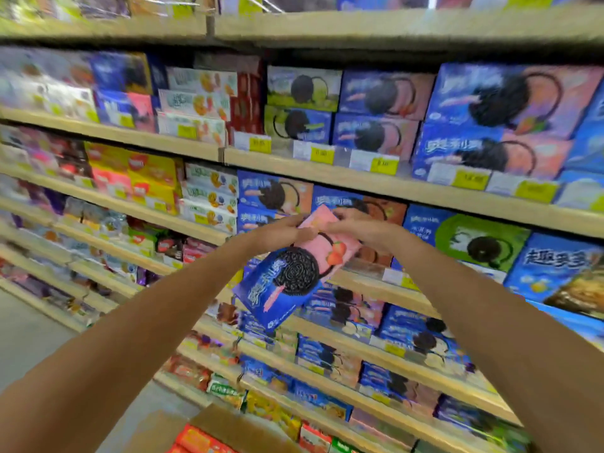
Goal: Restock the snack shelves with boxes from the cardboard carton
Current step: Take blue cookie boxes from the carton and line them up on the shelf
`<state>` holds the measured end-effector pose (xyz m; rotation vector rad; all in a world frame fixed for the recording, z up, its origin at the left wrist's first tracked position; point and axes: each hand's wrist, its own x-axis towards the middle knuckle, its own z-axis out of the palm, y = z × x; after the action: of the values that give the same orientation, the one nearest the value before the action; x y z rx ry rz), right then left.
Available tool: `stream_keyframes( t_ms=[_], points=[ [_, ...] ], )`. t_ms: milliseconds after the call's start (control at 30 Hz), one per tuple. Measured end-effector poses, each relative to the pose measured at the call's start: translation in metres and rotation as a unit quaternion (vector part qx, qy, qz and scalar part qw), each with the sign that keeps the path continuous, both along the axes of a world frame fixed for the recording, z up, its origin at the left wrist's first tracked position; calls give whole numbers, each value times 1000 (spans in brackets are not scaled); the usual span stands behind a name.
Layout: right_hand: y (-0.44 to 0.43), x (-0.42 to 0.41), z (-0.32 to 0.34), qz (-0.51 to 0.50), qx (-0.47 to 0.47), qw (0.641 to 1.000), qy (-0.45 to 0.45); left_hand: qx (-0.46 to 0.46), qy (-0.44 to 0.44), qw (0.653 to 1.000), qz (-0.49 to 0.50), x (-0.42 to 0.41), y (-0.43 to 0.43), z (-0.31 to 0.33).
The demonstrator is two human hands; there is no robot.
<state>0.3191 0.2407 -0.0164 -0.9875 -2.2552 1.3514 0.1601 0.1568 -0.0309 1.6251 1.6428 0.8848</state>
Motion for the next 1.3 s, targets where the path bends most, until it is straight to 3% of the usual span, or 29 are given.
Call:
stream_keyframes(
  t_ms=[200,300,400,567,733,800,933,1167,1300],
  points=[
    [2,-18,69,-76,80,993,32,81,60,995,14,-33,23,63],
    [7,-24,93,-167,108,976,91,131,106,985,28,-55,32,93],
    [12,-23,106,-251,71,952,157,172,112,977,65,-75,36,108],
    [33,-25,117,-369,55,888,270,239,13,966,102,-106,52,120],
    [79,-19,103,-413,37,838,354,133,-140,980,49,-106,72,118],
    [110,-14,94,-426,35,832,353,143,-163,976,22,-102,82,116],
    [47,-35,119,-466,95,822,312,188,-194,962,30,-97,105,118],
    [94,-42,120,-471,180,839,202,221,-108,969,39,-102,156,127],
    [86,-50,133,-454,176,847,215,211,-40,973,83,-104,183,127]
  ],
)
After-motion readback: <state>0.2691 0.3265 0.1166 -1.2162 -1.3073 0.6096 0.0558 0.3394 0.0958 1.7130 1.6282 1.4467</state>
